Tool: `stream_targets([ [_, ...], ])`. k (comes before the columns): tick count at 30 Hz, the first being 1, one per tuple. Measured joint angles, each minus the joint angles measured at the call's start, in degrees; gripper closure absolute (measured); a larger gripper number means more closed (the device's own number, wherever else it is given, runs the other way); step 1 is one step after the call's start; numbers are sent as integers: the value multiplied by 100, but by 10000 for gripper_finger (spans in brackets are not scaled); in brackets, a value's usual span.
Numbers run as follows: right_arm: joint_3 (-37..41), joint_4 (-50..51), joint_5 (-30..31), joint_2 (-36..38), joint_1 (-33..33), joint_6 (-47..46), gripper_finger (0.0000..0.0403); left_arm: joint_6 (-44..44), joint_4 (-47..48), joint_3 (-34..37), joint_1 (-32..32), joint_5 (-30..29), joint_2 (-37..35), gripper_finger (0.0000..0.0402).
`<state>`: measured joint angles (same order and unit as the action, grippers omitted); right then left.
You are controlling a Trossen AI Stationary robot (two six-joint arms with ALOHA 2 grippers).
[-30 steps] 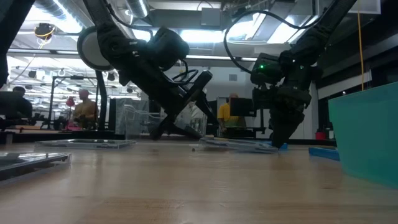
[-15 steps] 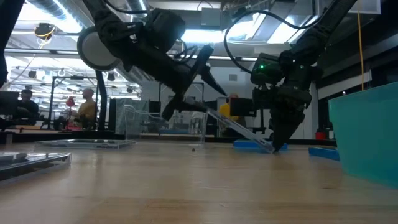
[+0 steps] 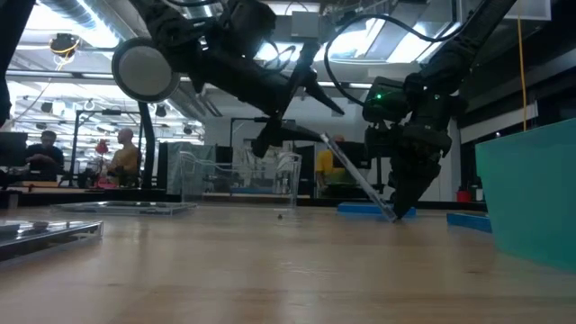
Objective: Pick & place jewel cases by type
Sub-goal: Put the top right black cd case into the transparent bin
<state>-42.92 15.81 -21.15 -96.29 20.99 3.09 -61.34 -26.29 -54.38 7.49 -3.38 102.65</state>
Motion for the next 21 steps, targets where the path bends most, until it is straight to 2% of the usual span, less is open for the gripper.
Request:
stream_targets([
  [13,-4,24,5,0,0,5,398,-323,-58,-71,15,77,259,178],
  [21,-8,6,9,0,0,33,398,-264,129,-185,50,342,318,178],
])
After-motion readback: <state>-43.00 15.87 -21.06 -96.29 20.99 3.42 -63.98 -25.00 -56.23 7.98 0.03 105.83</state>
